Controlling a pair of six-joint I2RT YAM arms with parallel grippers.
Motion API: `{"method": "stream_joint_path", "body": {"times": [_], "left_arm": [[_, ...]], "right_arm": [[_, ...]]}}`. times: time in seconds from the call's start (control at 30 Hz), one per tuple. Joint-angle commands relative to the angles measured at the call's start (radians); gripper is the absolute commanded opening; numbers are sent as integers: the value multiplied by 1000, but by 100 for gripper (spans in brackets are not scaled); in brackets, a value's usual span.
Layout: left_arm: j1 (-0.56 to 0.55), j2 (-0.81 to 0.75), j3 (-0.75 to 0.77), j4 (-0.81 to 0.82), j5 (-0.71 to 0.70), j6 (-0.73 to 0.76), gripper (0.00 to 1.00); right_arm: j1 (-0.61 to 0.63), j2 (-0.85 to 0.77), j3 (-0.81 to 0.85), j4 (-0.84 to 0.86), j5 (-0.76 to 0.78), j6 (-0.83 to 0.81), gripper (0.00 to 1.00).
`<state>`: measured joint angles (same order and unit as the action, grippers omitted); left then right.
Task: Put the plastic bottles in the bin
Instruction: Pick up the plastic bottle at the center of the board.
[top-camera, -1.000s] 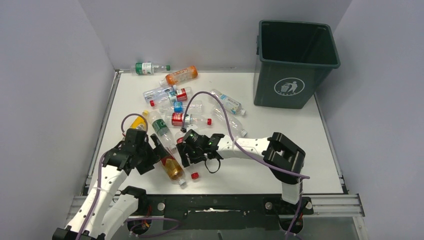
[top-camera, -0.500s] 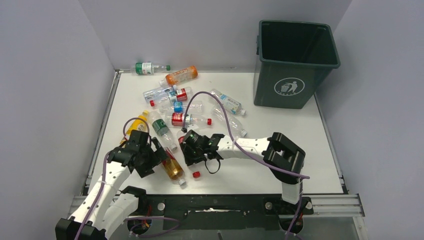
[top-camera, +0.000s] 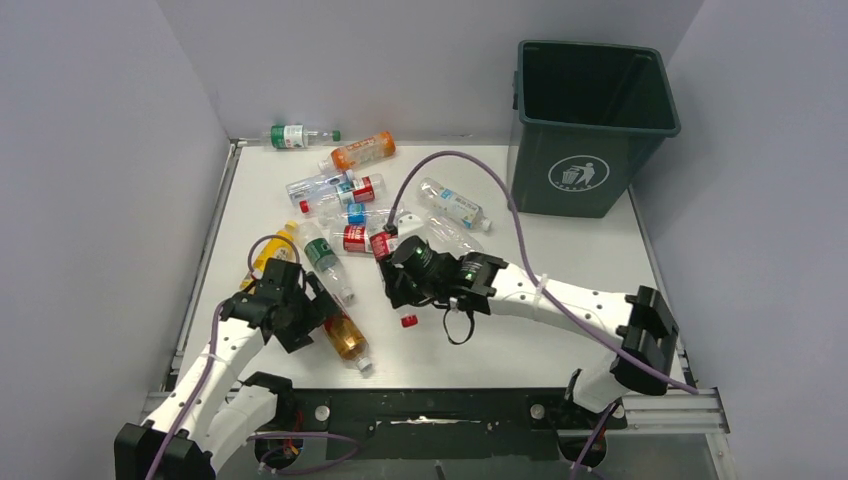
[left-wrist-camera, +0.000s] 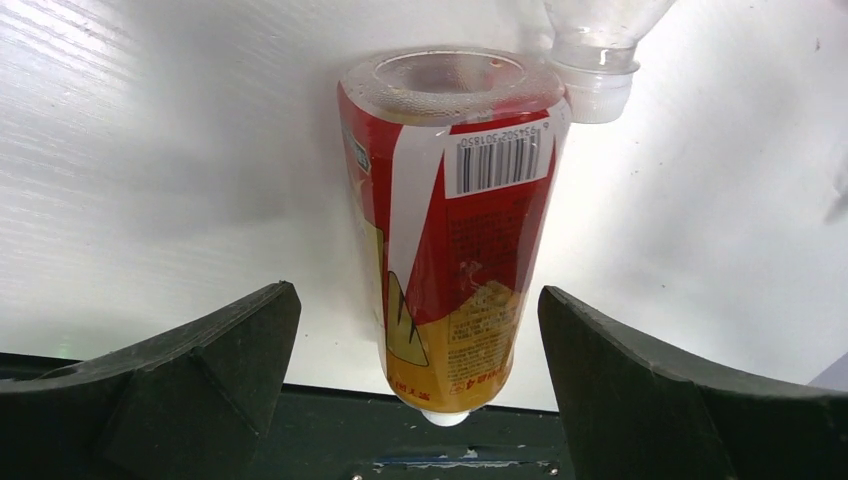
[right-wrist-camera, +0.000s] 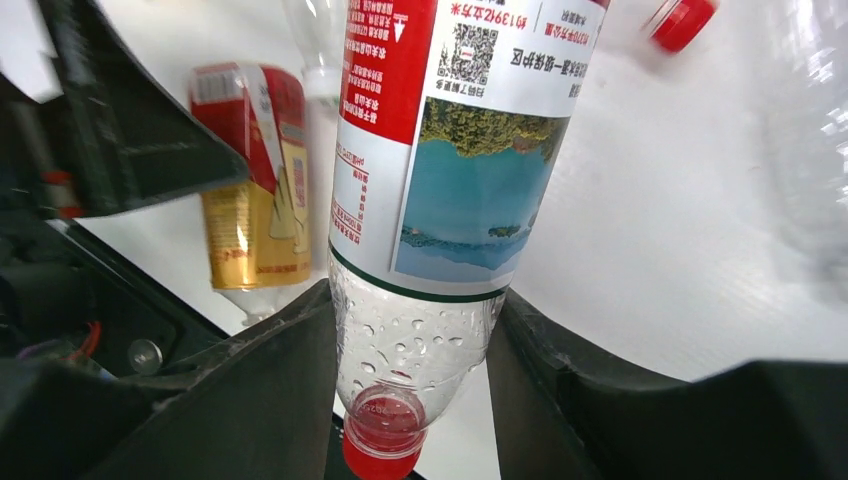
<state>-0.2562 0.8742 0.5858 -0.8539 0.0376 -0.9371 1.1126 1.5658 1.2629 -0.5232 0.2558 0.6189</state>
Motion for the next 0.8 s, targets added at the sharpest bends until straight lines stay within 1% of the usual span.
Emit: {"method": "stream_joint_path", "body": {"times": [0.0,0.07,0.2,0.3,0.5,0.6,0.7,0.77], "left_arm": [[-12,7,-12,67,-9,-31,92],[-15,17,-17,74,-16,-37,92],[-22,39,-13,86,-29,-47,92],[-30,58,-9,94,-42,-54,92],[-56,111,-18,144,-54,-82,93],[-72,139,-14,156,-68,-94,92],[-89,153,-10,164,-78,-106,92],[-97,154,-12,170,-81,-113,90]], "right_arm": [[-34,-115,125,-65,103,-81,46],[-80,-155,169,-86,102,-112,46],[-238,-222,262,-104,67,-196,46],[-359,-238,361,-121,17,-270,47],[-543,-224,568,-126,-33,-394,49],[-664,-207,617,-100,-97,-422,50],[-817,-181,631,-63,-196,-419,50],[-895,-155,642,-39,-247,-414,50]]}}
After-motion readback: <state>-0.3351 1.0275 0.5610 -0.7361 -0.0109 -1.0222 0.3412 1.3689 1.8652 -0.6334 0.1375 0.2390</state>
